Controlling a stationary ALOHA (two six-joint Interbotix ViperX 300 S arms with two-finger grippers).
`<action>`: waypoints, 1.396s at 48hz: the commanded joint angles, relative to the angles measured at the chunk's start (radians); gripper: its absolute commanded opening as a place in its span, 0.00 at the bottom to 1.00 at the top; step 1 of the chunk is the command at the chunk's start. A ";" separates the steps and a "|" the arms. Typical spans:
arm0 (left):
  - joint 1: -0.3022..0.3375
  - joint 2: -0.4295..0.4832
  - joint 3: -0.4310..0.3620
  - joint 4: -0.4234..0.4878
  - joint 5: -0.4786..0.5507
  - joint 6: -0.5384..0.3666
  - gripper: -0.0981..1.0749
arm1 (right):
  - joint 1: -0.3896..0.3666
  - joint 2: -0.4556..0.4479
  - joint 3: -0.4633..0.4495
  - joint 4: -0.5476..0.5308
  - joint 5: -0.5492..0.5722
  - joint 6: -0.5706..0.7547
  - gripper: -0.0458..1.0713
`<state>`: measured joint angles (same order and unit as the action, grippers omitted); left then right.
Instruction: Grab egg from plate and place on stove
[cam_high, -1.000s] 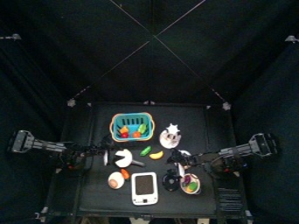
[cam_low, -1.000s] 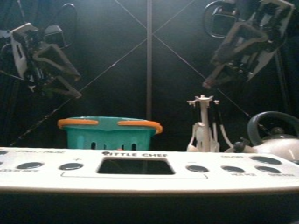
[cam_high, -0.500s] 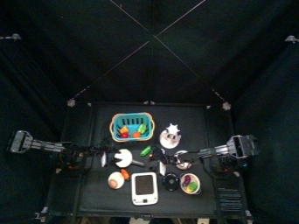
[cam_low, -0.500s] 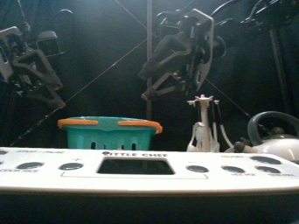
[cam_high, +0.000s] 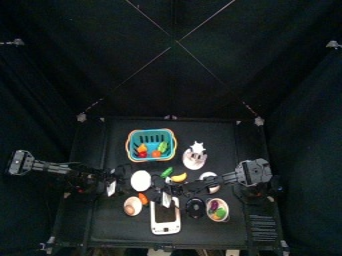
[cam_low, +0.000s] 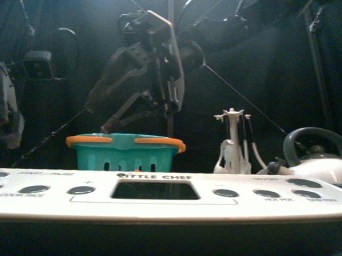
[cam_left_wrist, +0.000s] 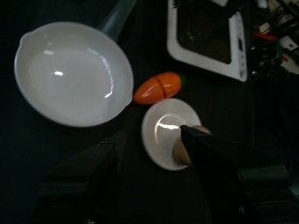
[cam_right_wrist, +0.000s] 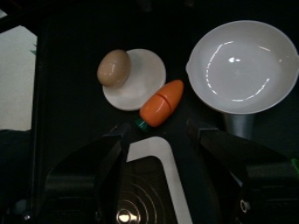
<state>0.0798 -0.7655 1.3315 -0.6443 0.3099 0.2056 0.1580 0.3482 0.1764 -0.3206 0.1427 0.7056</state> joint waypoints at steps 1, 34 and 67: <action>0.061 -0.023 -0.006 0.000 0.002 0.002 0.85 | 0.021 0.005 -0.097 -0.005 0.021 -0.009 0.83; 0.258 -0.127 0.000 0.043 0.008 0.002 0.85 | 0.048 0.377 -0.615 -0.058 0.202 0.002 0.84; 0.258 -0.127 0.000 0.041 0.008 0.002 0.85 | 0.055 0.448 -0.689 -0.057 0.304 0.000 0.78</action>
<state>0.3359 -0.8974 1.3438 -0.6044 0.3221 0.2056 0.2148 0.8222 -0.4909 -0.3758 0.4418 0.7072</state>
